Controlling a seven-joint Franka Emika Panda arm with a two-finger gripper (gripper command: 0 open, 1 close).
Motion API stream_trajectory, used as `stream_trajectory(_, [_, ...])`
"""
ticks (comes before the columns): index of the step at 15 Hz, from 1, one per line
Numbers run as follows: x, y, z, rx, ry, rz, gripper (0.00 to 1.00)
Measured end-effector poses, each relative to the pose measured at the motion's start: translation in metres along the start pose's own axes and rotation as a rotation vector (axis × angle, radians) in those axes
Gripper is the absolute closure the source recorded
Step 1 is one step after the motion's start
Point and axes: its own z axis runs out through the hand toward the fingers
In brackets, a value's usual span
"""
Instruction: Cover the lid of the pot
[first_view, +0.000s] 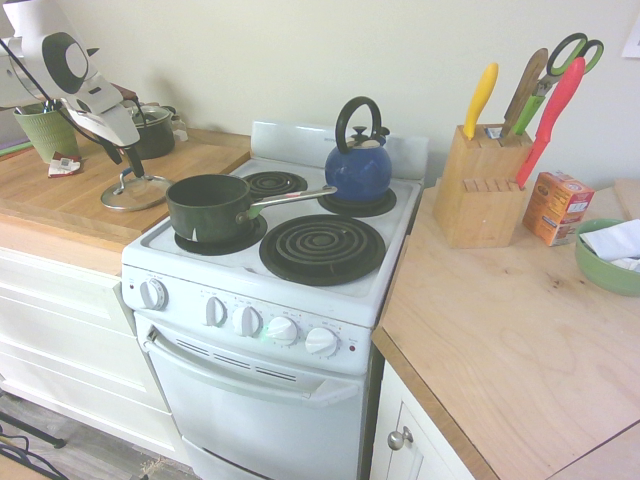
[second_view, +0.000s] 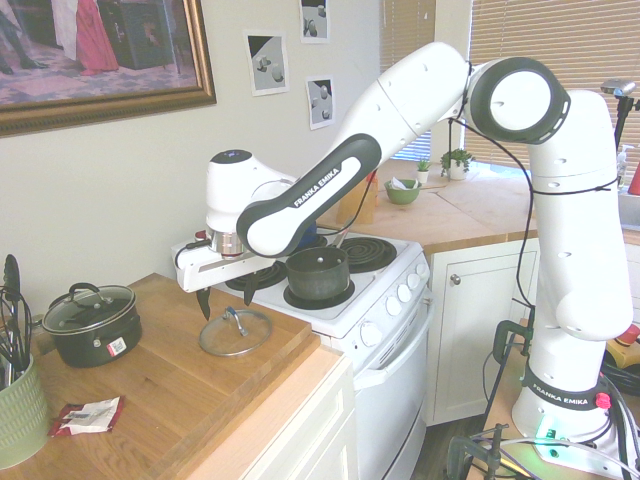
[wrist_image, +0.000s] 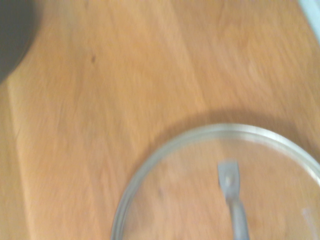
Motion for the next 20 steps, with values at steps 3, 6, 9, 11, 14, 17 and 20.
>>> stream_trajectory(3, [0.003, -0.005, 0.013, -0.04, 0.019, 0.013, 0.0])
stream_trajectory(6, [0.004, -0.008, 0.017, -0.073, 0.024, 0.017, 1.0])
stream_trajectory(9, [0.005, -0.004, 0.022, -0.116, 0.028, 0.019, 1.0])
stream_trajectory(11, [0.003, -0.001, 0.024, -0.136, 0.027, 0.018, 1.0])
stream_trajectory(14, [-0.003, -0.001, 0.024, -0.144, 0.023, 0.013, 1.0])
stream_trajectory(17, [-0.003, -0.001, 0.025, -0.142, 0.022, 0.013, 1.0])
stream_trajectory(20, [-0.002, -0.002, 0.025, -0.14, 0.021, 0.015, 1.0])
